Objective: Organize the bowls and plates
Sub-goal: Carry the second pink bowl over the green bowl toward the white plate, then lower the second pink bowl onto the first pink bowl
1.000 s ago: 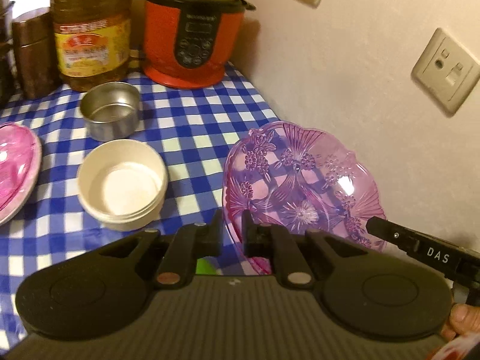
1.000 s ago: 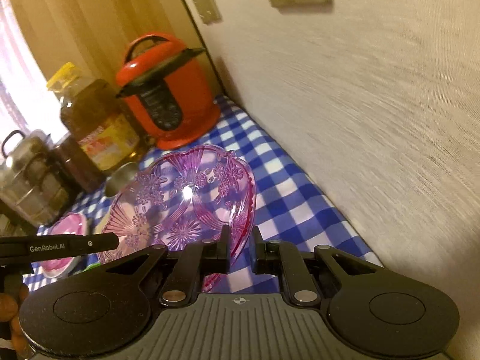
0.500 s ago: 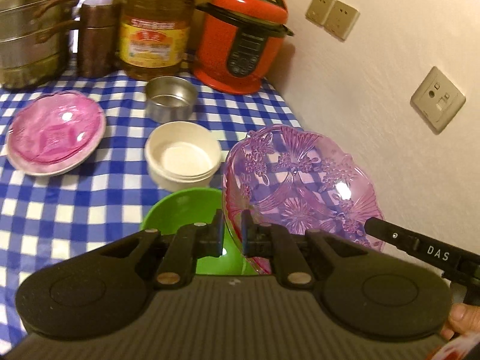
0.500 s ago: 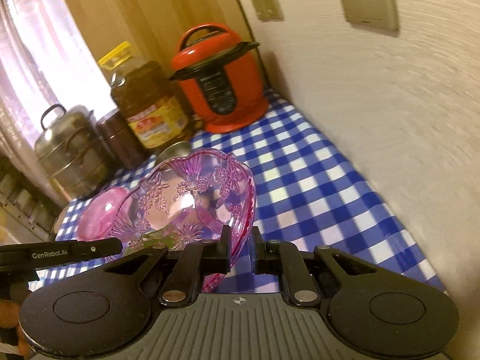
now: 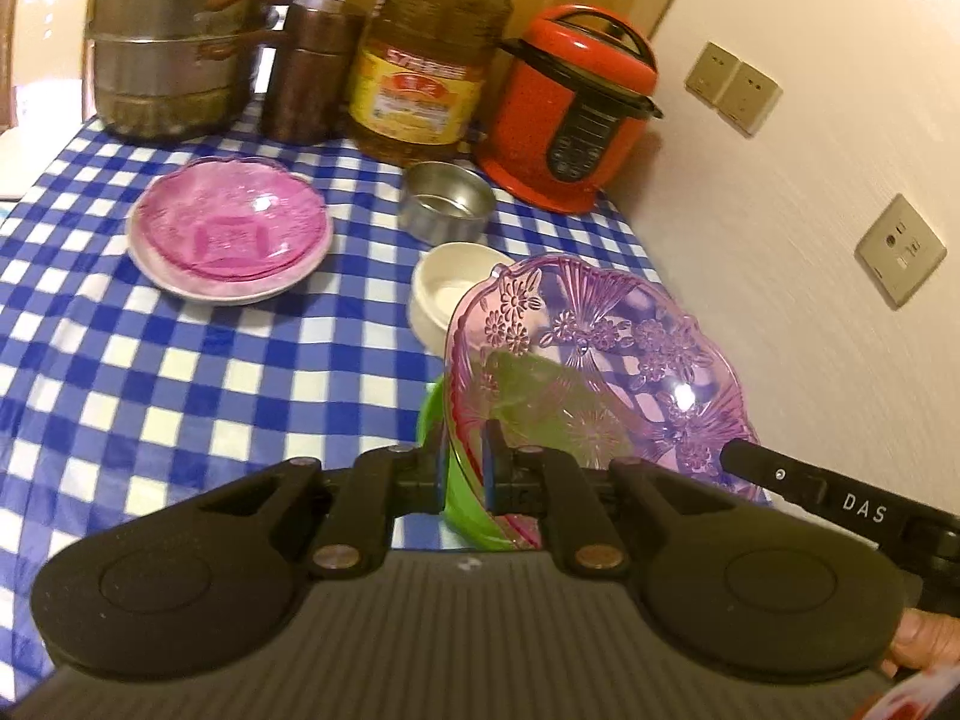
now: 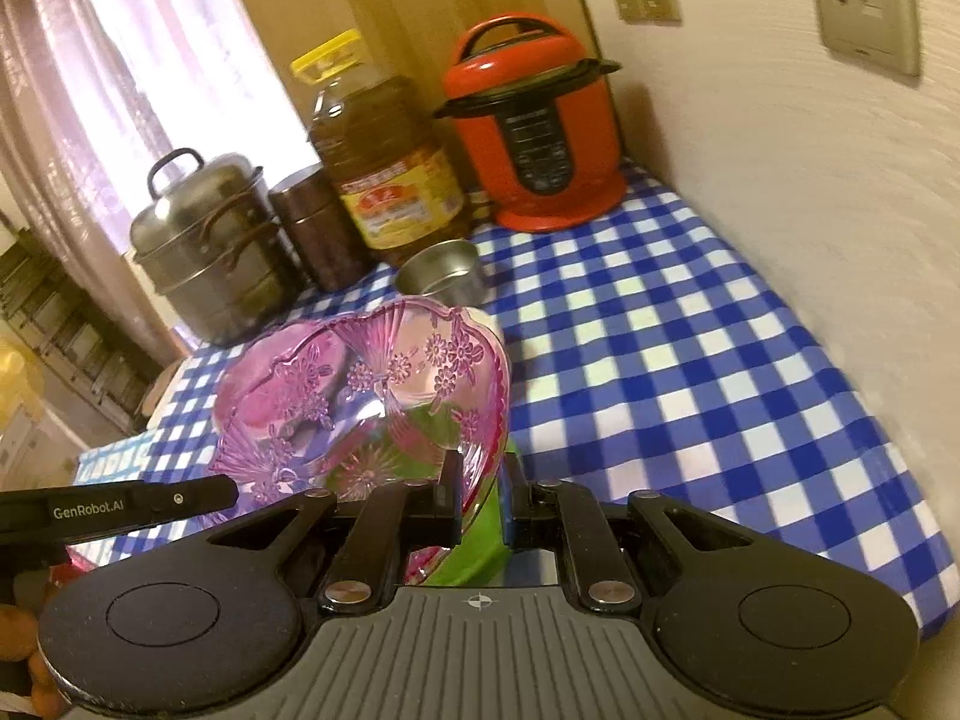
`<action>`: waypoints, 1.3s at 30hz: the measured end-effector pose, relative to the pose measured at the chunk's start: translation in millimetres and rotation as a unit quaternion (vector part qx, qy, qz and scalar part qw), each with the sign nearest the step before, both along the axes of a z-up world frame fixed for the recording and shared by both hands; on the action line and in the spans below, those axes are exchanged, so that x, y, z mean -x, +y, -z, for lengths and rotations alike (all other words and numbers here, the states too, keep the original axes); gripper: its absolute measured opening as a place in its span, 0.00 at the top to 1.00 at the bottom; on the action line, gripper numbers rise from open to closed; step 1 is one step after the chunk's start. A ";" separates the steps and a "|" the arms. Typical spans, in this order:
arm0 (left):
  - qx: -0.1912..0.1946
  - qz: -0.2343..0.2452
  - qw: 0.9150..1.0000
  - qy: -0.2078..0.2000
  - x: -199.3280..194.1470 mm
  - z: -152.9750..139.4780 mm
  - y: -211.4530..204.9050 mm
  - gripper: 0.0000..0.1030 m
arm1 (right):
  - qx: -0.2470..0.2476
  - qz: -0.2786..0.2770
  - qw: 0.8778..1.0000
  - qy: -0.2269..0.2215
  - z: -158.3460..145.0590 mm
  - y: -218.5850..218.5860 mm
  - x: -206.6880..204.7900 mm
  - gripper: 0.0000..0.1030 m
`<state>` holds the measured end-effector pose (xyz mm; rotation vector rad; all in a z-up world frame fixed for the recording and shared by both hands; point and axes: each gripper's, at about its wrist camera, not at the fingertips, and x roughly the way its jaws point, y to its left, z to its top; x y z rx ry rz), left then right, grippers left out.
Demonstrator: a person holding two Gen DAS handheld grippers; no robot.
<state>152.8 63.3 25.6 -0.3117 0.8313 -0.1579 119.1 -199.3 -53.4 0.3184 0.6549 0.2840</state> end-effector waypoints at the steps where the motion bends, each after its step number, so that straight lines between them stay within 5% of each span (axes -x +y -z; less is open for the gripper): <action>1: 0.000 -0.004 1.000 0.000 2.3 0.1 3.8 0.91 | 0.001 -0.004 1.000 0.000 -0.1 4.0 -0.1 0.89; 23: 0.005 -0.064 0.998 -0.008 20.2 0.2 66.4 0.91 | 0.016 -0.058 0.998 -0.004 -1.6 70.5 -16.5 0.89; 39: 0.005 -0.110 0.994 -0.009 -11.8 8.6 120.6 0.91 | 0.022 -0.102 0.994 -0.007 -2.7 127.9 -74.1 0.89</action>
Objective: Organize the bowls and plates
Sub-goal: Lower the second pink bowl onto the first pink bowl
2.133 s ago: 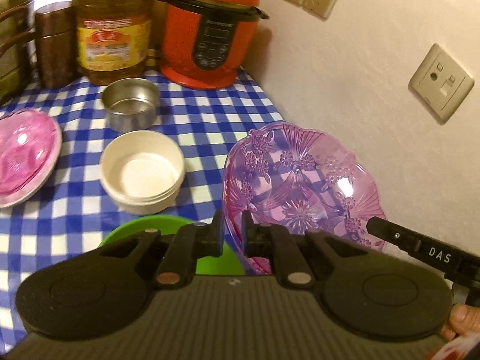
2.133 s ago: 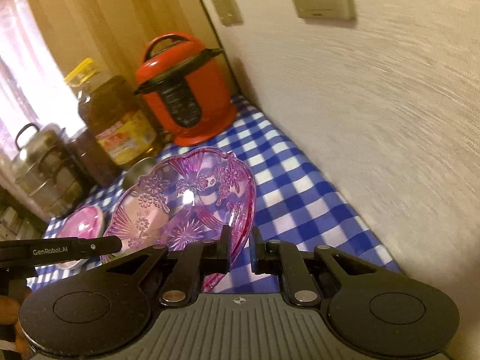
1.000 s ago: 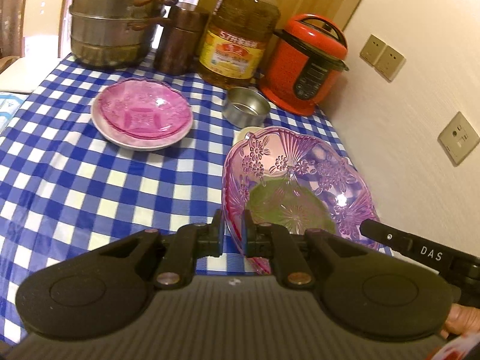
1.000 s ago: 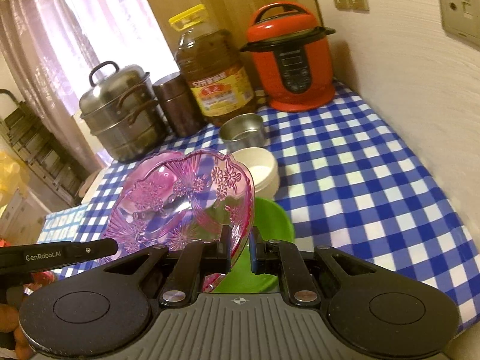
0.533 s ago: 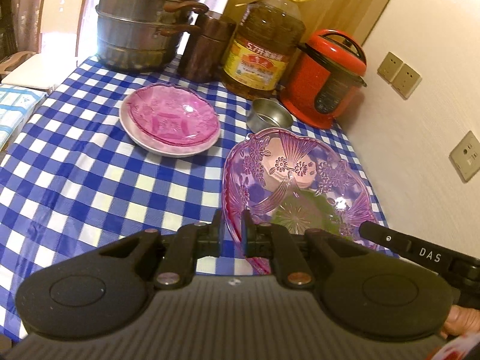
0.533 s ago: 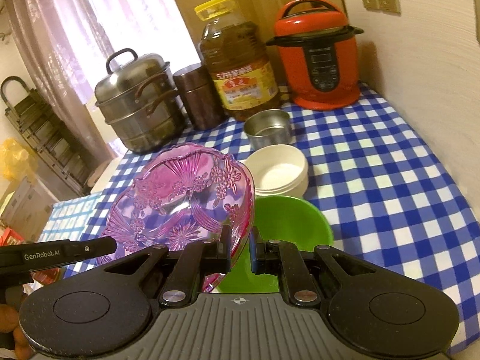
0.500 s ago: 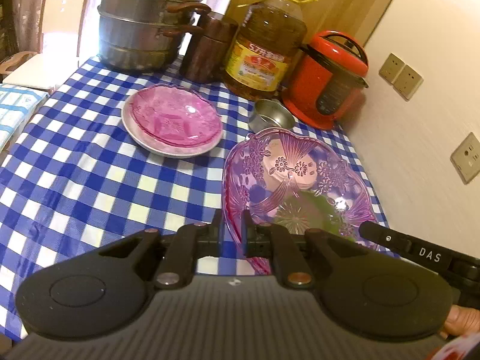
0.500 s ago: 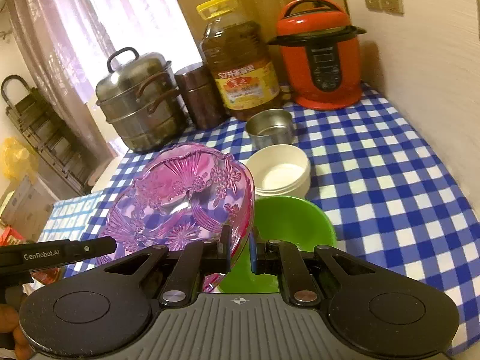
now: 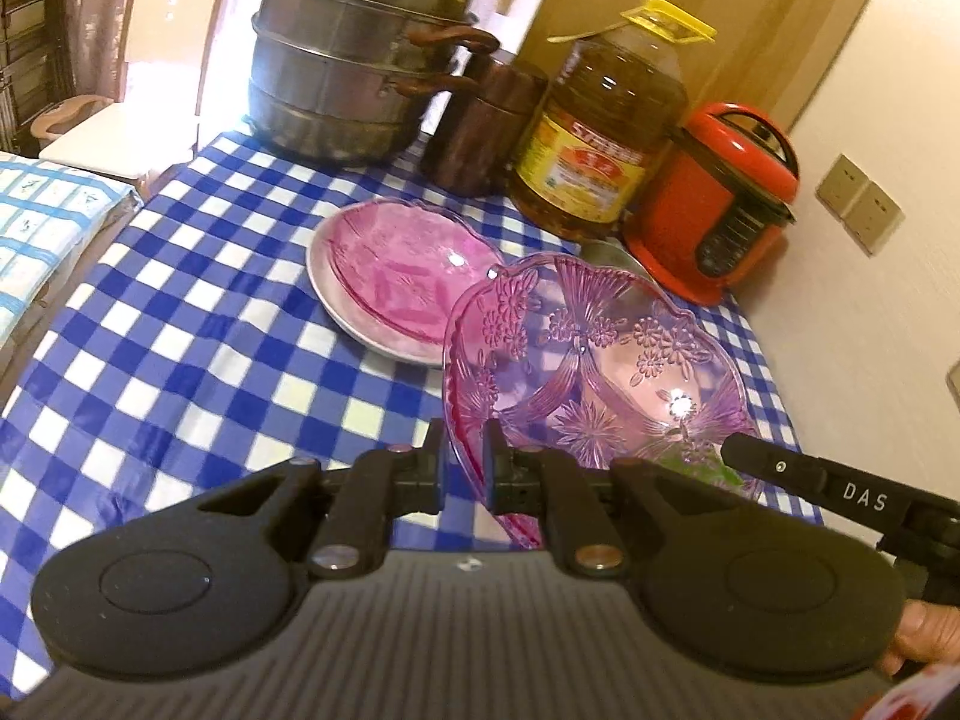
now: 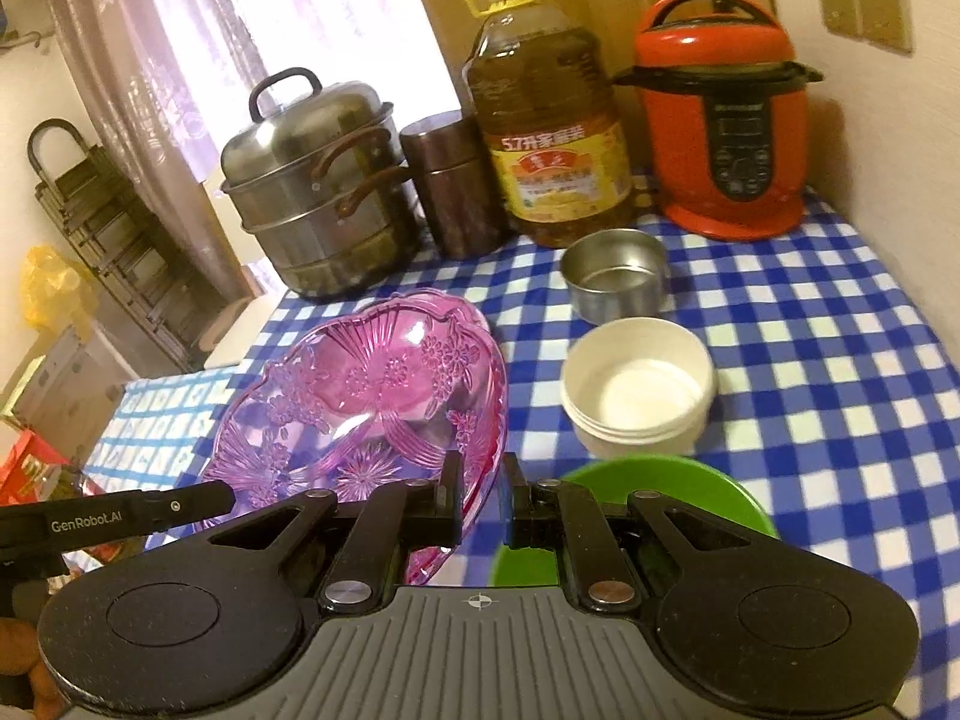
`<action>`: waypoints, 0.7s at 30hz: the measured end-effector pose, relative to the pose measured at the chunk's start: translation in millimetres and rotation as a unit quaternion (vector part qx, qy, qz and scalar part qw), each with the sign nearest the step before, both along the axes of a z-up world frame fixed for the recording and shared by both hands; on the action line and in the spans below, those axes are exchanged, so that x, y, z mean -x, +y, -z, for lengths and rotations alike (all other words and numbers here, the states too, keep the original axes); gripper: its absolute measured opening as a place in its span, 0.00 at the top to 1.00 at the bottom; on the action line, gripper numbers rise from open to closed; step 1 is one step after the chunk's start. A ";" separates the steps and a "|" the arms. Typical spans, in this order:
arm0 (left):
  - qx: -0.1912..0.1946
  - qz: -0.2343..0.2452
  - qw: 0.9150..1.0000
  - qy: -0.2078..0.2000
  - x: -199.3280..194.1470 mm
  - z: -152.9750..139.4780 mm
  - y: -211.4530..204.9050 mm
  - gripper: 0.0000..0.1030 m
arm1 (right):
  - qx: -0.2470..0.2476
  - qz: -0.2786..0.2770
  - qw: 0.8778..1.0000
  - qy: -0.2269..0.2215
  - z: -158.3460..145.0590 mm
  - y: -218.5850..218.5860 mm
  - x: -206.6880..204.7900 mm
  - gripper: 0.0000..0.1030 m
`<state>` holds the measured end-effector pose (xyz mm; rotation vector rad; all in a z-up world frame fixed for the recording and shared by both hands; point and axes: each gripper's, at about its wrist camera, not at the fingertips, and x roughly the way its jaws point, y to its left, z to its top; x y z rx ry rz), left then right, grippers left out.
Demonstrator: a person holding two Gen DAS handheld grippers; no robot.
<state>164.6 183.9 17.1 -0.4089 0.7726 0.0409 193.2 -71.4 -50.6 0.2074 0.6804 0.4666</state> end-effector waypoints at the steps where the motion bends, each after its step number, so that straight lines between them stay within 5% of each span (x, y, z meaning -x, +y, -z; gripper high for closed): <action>1: 0.001 -0.003 1.000 0.000 -4.3 0.9 4.1 0.91 | -0.004 -0.002 1.000 0.003 0.9 3.7 -7.0 0.89; 21: -0.018 -0.044 0.999 -0.001 -110.8 20.0 64.9 0.91 | 0.000 -0.032 0.999 0.029 18.4 75.9 -136.6 0.89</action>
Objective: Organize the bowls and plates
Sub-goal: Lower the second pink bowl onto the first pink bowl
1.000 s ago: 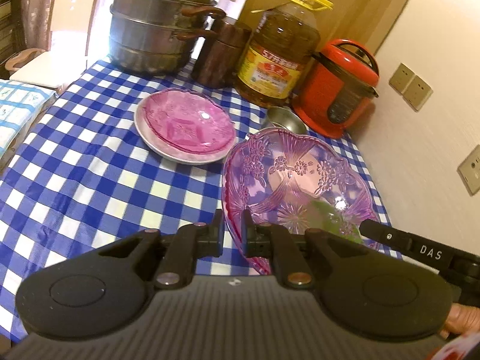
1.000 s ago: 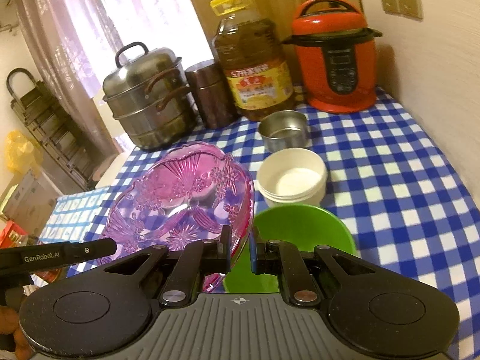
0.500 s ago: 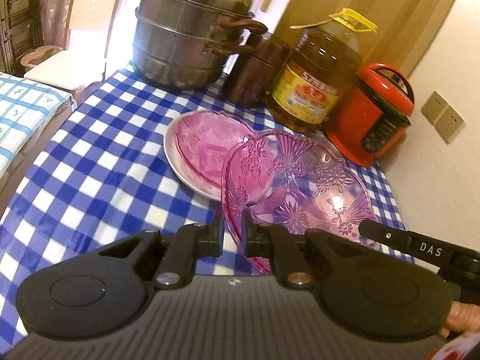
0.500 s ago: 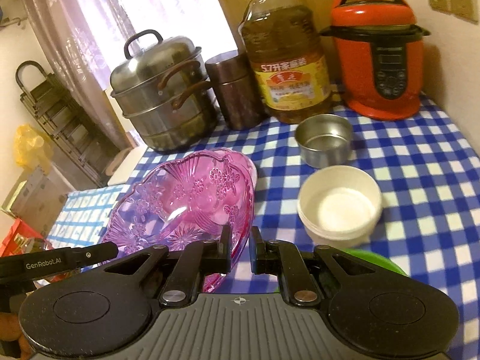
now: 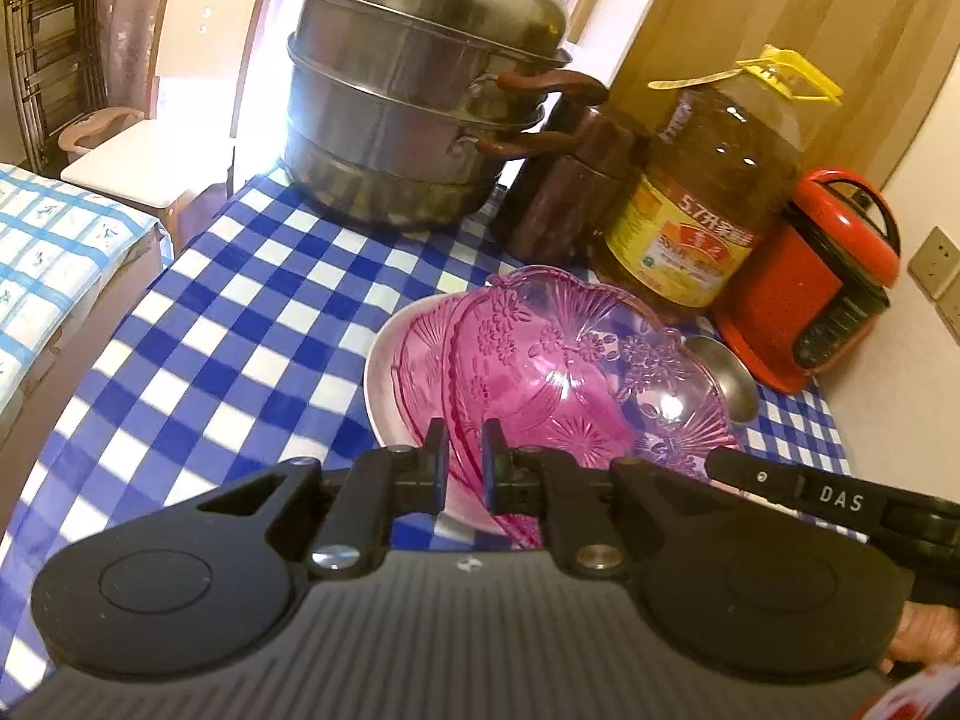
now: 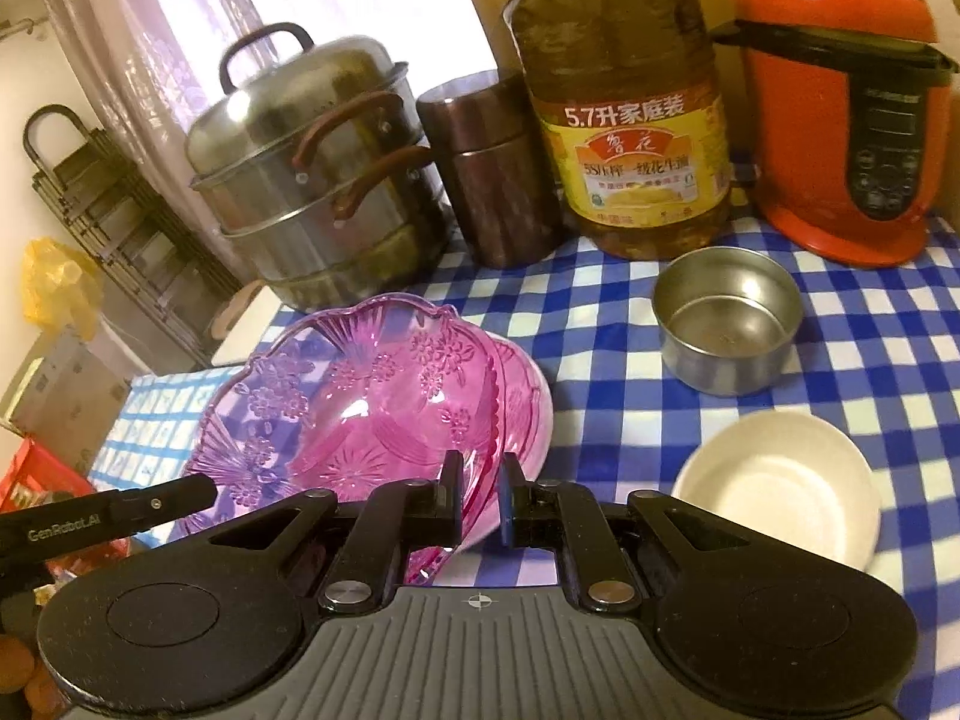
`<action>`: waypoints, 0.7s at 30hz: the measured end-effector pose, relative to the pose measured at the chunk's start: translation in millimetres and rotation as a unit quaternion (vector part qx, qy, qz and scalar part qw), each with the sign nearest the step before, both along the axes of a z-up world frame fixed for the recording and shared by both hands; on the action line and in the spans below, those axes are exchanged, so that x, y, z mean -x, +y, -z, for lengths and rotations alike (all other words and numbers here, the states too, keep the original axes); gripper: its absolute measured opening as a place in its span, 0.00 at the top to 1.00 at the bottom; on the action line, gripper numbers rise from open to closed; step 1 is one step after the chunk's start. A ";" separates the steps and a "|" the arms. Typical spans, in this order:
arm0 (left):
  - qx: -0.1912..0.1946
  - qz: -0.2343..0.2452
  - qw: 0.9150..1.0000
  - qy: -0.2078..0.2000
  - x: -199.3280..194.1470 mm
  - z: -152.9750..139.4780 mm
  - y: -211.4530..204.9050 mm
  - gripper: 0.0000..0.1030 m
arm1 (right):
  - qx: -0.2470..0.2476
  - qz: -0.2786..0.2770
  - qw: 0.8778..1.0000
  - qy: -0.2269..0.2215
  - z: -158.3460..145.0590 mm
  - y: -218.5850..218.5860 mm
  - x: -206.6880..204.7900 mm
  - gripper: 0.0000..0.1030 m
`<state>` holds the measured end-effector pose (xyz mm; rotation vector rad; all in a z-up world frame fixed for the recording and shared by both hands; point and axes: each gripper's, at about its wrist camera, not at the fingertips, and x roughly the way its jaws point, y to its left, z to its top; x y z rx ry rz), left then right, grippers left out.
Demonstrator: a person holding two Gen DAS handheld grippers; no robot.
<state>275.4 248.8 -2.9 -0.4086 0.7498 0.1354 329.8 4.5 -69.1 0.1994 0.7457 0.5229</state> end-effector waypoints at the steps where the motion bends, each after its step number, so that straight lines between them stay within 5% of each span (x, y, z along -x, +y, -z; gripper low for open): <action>1: -0.002 0.000 1.000 0.002 -6.0 2.5 1.7 0.91 | 0.002 -0.001 1.000 0.003 2.4 2.7 -6.9 0.89; 21: -0.080 0.029 0.995 0.051 -69.9 51.3 4.5 0.89 | 0.067 -0.032 0.997 0.019 42.4 35.7 -72.0 0.88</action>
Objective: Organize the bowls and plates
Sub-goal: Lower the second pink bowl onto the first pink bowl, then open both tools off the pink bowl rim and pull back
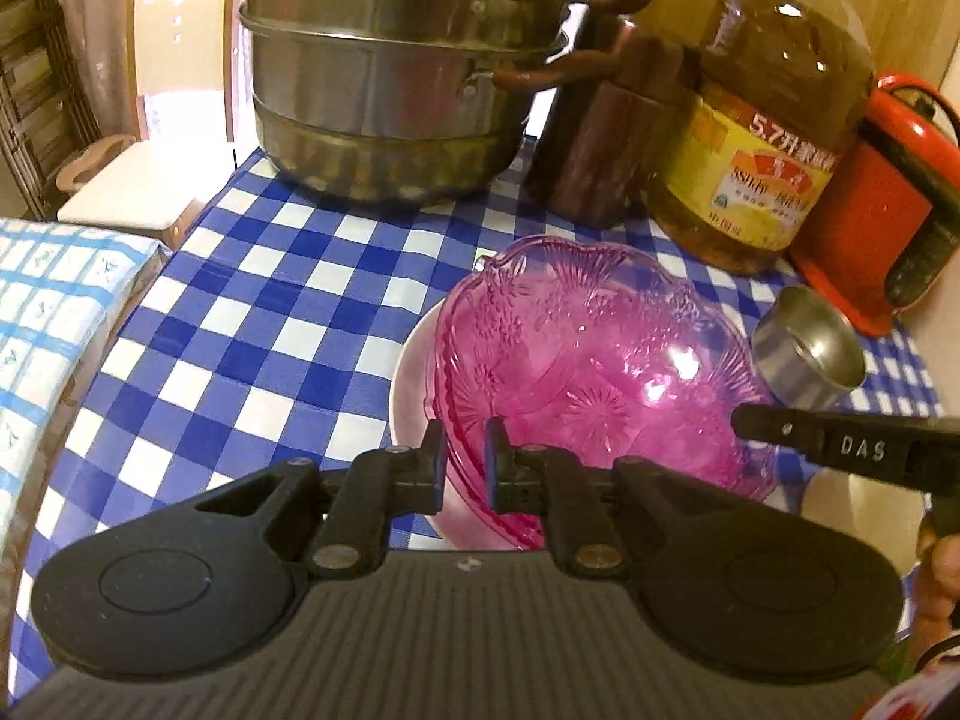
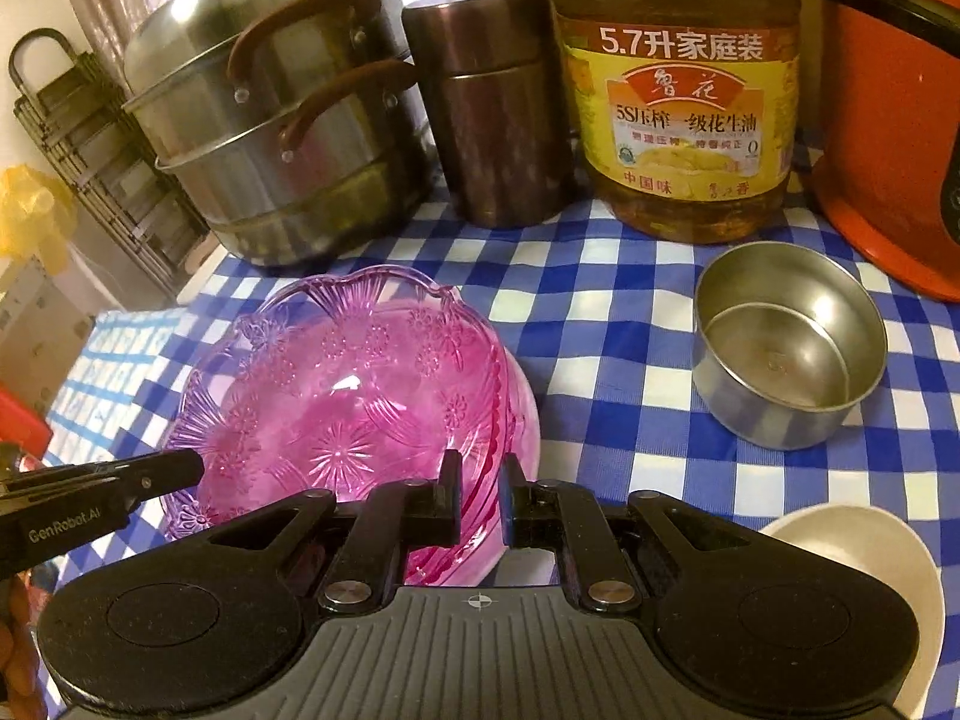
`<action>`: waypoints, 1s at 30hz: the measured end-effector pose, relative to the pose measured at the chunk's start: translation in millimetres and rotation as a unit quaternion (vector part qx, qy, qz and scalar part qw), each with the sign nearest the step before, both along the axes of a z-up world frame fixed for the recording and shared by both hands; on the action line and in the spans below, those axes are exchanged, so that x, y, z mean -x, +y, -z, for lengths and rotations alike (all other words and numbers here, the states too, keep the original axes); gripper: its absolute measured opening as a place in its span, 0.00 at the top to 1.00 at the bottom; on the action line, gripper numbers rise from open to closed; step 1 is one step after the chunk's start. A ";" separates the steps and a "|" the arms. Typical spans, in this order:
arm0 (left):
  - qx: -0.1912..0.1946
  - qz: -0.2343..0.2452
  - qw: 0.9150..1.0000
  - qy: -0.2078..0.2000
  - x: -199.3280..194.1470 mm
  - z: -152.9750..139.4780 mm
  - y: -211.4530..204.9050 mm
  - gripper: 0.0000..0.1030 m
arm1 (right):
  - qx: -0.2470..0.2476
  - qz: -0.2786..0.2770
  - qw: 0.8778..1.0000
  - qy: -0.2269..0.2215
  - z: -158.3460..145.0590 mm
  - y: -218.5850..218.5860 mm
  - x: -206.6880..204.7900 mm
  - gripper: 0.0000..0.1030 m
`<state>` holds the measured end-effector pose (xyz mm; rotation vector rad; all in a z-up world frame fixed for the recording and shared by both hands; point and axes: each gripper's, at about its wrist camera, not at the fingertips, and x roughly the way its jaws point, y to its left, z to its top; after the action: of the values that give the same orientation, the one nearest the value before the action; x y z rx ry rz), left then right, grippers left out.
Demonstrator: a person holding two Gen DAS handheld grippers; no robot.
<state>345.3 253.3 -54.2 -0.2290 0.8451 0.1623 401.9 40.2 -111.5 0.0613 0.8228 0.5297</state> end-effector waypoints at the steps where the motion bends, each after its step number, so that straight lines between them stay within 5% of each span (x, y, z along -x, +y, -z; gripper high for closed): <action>1: -0.002 0.000 1.000 0.000 -1.1 0.8 -0.5 0.89 | 0.004 -0.001 1.000 -0.003 0.2 1.1 -0.2 0.88; 20: -0.051 0.022 0.998 0.007 -8.5 11.3 -9.0 0.84 | 0.053 -0.016 0.998 -0.027 7.3 17.5 -2.2 0.85; 22: -0.051 0.023 0.998 0.007 -8.7 12.0 -8.6 0.84 | 0.053 -0.021 0.998 -0.031 7.6 18.2 -1.6 0.80; 26: -0.056 0.027 0.998 0.008 -10.0 13.6 -9.6 0.83 | 0.055 -0.029 0.998 -0.031 8.6 20.6 -1.1 0.55; 30: -0.053 0.024 0.998 0.004 -9.4 12.4 -8.2 0.82 | 0.043 -0.037 0.998 -0.031 9.2 21.0 0.4 0.51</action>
<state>354.8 245.1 -66.6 -0.1075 0.8468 0.1625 401.4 61.2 -120.7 -0.0639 0.7891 0.5627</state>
